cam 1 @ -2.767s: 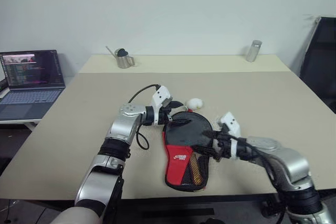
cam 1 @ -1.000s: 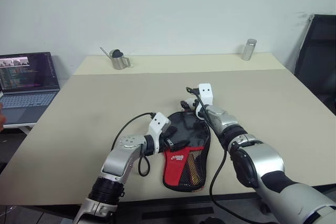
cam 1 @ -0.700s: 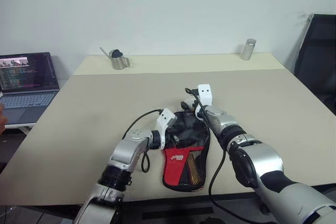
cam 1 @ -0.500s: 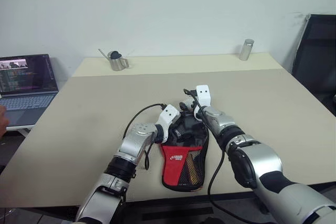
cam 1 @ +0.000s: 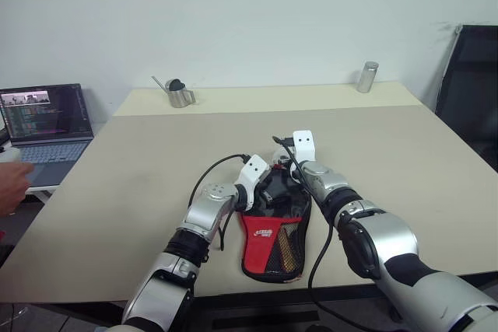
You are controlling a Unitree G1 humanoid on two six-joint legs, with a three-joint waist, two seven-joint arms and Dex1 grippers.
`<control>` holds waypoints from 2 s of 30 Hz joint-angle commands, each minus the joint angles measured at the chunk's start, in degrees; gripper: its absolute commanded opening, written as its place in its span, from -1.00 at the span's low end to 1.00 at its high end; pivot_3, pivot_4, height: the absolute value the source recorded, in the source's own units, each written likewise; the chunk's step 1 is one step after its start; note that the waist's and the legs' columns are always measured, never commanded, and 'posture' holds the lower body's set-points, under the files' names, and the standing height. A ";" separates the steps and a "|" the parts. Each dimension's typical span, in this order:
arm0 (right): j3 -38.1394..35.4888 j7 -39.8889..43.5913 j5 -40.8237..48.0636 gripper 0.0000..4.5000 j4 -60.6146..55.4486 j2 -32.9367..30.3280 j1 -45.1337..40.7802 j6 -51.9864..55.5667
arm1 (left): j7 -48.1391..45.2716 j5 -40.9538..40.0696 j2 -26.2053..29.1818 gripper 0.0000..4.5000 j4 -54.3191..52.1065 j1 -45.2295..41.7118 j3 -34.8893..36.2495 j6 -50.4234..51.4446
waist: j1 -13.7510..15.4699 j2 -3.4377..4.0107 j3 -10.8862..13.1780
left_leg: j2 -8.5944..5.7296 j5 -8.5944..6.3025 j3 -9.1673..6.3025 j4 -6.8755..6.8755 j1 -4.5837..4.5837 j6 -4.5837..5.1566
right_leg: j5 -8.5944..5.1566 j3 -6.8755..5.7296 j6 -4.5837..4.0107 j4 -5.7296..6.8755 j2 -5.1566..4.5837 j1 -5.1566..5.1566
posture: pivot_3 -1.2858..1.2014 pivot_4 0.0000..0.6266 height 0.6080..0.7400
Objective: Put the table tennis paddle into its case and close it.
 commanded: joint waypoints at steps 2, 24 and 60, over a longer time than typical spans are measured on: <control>-0.52 -0.57 -0.71 -0.92 -0.70 -0.75 -0.85 0.01 | -0.12 2.33 -0.68 1.00 7.02 2.07 -1.79 1.82 | 0.00 0.03 -0.02 | 0.00 -0.01 -0.01 -0.02 0.26 0.01 | 0.00 -0.02 0.00 -0.01 0.01 0.25 | 0.03 -0.52 1.00; 3.13 7.71 -2.87 -1.00 -14.00 -15.08 7.81 5.41 | 1.93 4.28 -5.12 1.00 20.52 -4.23 -0.87 -4.89 | 1.38 0.07 -0.06 | -0.06 -0.02 -0.13 -0.05 0.58 0.07 | -0.02 -0.26 0.06 -0.22 0.04 0.79 | 0.03 -0.52 1.00; 6.50 64.28 21.46 -1.00 -101.23 -59.40 65.76 34.06 | 1.19 8.27 -11.55 1.00 35.98 -12.13 -0.59 -13.42 | 4.43 0.01 -0.07 | -0.17 -0.15 -1.41 0.00 0.01 0.13 | -0.47 -1.63 0.85 -1.36 -0.13 1.40 | 0.03 -0.52 1.00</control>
